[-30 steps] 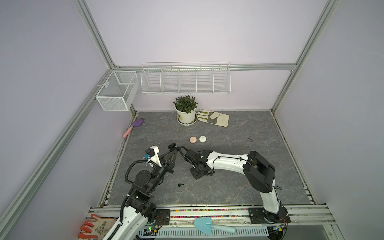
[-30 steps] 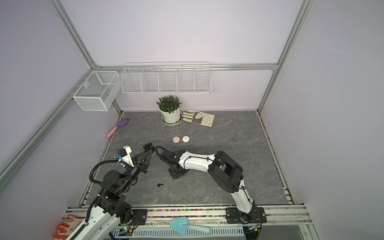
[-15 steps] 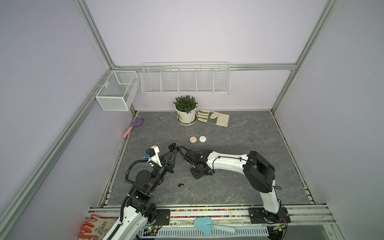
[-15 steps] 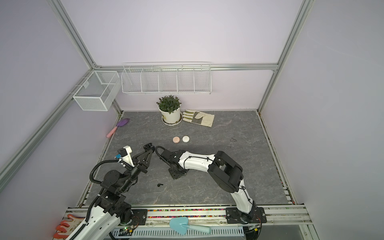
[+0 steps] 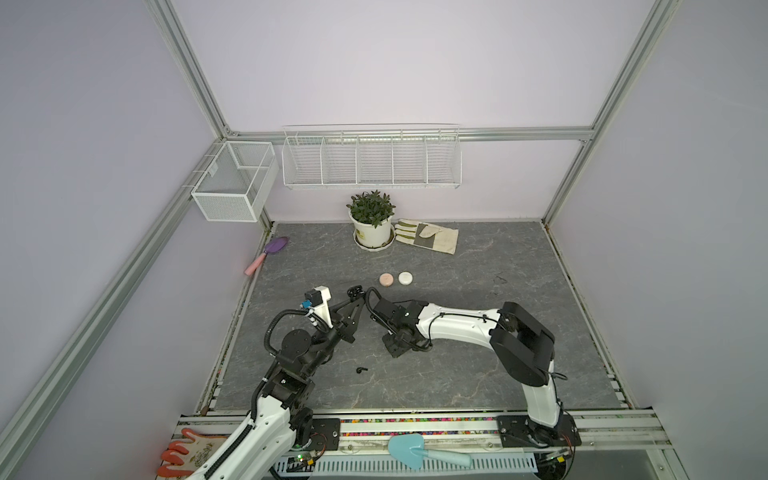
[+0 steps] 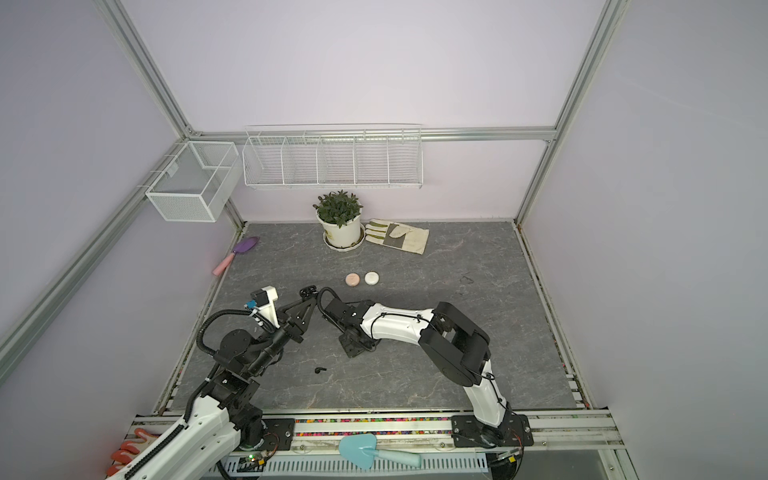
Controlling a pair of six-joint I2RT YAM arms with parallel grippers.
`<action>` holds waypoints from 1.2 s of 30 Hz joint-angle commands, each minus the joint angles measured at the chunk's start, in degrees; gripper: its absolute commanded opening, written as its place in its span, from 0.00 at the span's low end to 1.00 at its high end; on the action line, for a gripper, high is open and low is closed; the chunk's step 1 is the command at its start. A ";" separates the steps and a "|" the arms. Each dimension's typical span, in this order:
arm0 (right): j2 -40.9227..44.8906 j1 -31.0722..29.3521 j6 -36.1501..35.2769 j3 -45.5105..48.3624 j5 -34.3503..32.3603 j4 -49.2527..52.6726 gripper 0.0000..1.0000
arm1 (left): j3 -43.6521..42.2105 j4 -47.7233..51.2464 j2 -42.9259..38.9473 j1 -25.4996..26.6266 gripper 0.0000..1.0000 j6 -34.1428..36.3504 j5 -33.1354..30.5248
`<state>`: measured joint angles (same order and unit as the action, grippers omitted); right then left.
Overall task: Insert the wireless bluetooth earbuds into the charging case
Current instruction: 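Lift the black earbud with the right gripper toward the left gripper's case, then insert the earbud into the open black case held by the left gripper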
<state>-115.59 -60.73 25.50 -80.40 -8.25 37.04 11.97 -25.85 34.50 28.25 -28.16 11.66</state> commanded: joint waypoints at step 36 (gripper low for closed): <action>22.13 7.58 -8.64 4.98 -6.37 -8.12 0.16 | -5.82 -23.84 6.52 0.23 0.00 8.30 12.79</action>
<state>-96.31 -53.58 19.35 -74.63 -13.06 29.32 6.81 -45.52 40.77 28.25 -20.64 22.87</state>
